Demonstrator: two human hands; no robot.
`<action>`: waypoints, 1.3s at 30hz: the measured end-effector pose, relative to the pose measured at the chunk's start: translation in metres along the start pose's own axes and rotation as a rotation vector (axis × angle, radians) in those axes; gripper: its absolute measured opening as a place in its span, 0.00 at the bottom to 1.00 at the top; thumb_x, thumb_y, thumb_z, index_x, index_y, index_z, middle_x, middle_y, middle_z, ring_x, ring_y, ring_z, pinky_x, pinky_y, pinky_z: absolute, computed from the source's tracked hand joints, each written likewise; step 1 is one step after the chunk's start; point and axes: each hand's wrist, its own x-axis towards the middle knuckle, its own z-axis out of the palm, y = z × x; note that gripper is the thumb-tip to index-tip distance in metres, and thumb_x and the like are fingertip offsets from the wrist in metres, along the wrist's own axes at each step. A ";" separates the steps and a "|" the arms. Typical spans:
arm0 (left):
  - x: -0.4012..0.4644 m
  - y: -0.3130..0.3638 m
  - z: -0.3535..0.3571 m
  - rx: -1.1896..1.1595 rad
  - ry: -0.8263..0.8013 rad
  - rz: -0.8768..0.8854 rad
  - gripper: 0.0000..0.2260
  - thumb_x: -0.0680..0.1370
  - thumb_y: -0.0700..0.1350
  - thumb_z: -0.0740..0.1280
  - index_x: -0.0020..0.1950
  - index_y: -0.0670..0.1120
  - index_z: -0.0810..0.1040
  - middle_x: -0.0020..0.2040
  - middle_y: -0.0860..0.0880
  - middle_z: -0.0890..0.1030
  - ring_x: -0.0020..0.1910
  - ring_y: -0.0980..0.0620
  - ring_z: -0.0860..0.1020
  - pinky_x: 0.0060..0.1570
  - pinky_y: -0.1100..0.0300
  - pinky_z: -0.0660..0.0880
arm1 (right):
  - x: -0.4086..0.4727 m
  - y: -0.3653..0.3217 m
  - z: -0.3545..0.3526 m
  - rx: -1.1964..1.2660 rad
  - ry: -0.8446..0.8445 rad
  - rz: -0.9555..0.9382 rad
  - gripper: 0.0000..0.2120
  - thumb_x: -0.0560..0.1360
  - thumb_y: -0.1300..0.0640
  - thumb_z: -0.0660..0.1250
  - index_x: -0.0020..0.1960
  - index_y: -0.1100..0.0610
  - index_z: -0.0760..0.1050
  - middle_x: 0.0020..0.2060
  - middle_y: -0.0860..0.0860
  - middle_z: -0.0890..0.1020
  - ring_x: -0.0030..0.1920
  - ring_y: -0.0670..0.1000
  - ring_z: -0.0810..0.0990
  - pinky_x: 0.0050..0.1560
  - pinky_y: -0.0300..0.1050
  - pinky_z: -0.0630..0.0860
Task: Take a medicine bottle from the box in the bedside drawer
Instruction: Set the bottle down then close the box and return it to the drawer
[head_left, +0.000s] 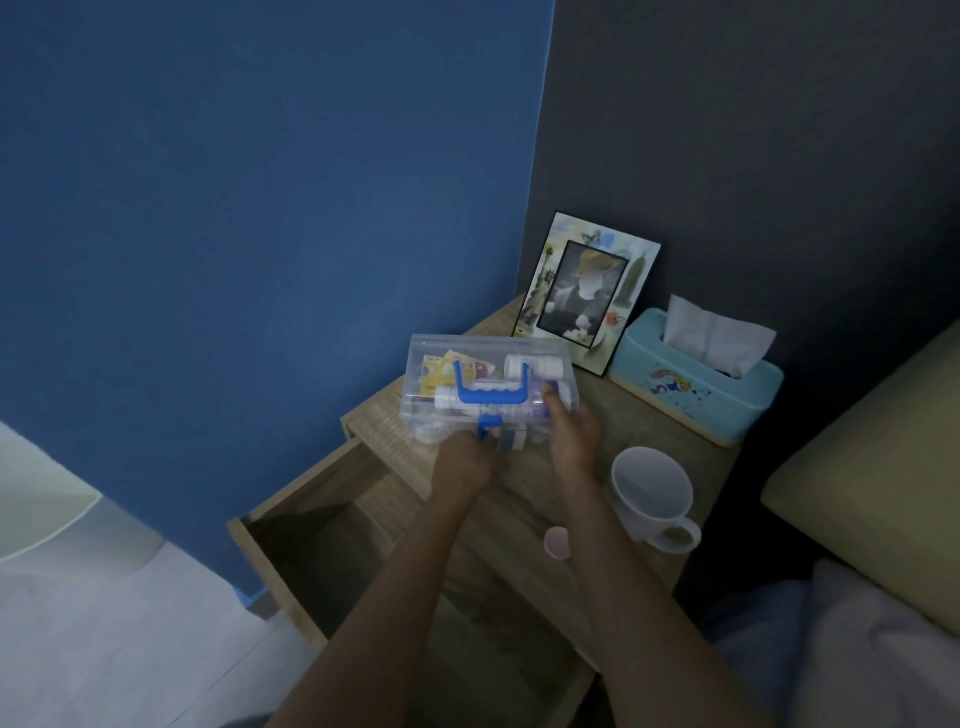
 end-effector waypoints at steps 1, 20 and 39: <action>0.000 -0.001 -0.002 -0.117 -0.069 -0.004 0.18 0.81 0.52 0.58 0.50 0.40 0.80 0.45 0.42 0.81 0.46 0.46 0.79 0.49 0.57 0.73 | 0.000 0.001 0.000 -0.012 -0.001 -0.010 0.19 0.74 0.51 0.70 0.59 0.64 0.78 0.47 0.57 0.84 0.36 0.46 0.80 0.24 0.29 0.73; 0.030 0.006 -0.094 -0.211 0.447 0.034 0.20 0.75 0.61 0.66 0.50 0.43 0.78 0.45 0.48 0.79 0.46 0.51 0.78 0.50 0.56 0.72 | 0.024 -0.048 0.010 -0.261 0.017 0.027 0.31 0.72 0.43 0.69 0.68 0.60 0.71 0.63 0.58 0.79 0.57 0.59 0.81 0.58 0.56 0.78; 0.007 0.012 -0.167 -0.232 0.003 -0.054 0.10 0.73 0.51 0.72 0.37 0.46 0.79 0.34 0.51 0.81 0.28 0.55 0.79 0.26 0.64 0.71 | -0.091 -0.038 0.006 -0.134 -0.135 0.296 0.15 0.77 0.44 0.64 0.50 0.56 0.76 0.43 0.54 0.83 0.40 0.53 0.83 0.38 0.48 0.80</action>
